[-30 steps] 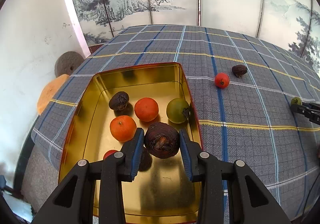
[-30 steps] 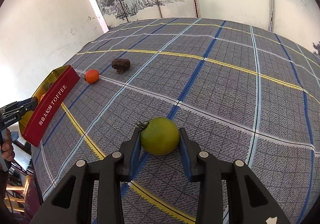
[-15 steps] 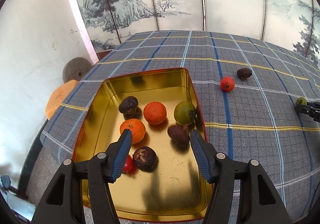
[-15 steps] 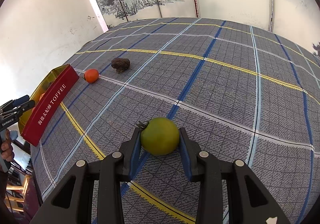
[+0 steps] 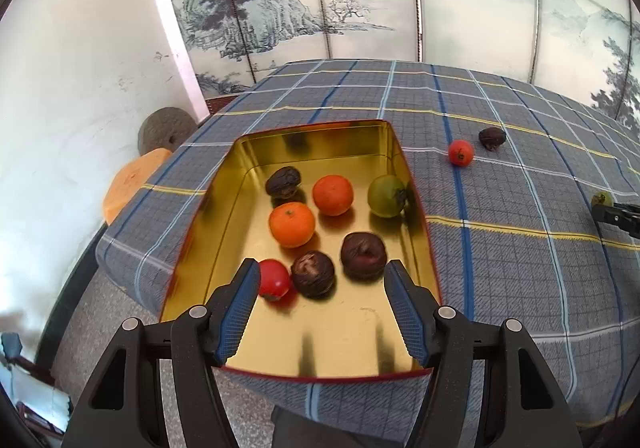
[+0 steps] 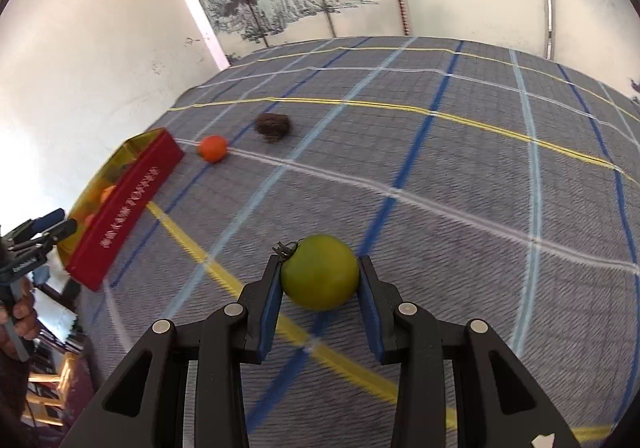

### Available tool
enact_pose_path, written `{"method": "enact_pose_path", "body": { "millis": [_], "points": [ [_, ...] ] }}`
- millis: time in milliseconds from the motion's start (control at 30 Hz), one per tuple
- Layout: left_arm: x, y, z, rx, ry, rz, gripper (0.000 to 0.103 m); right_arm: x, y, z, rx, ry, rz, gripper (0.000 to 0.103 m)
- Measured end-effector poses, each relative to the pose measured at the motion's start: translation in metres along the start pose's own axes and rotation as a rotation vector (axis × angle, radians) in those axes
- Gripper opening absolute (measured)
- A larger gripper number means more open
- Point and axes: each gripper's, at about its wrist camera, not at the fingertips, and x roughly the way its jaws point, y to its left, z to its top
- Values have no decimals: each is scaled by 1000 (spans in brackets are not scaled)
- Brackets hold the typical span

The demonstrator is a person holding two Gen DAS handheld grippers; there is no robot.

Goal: Organize fruits
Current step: 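Carry the green citrus over the tray and open the right gripper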

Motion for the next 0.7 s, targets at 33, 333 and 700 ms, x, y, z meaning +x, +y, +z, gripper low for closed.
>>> {"method": "enact_pose_path", "body": {
  "millis": [33,333,700],
  "points": [
    [-1,2,-2,-4,0,2,65,-1,6,0,-1,-2,12,34],
    [-3,30,-18,-80,34,11,66,-7,109,23,-127,-2,203,34],
    [-20,80,-43,-162,30,97,75,48,240,58,-296,93,382,34]
  ]
}}
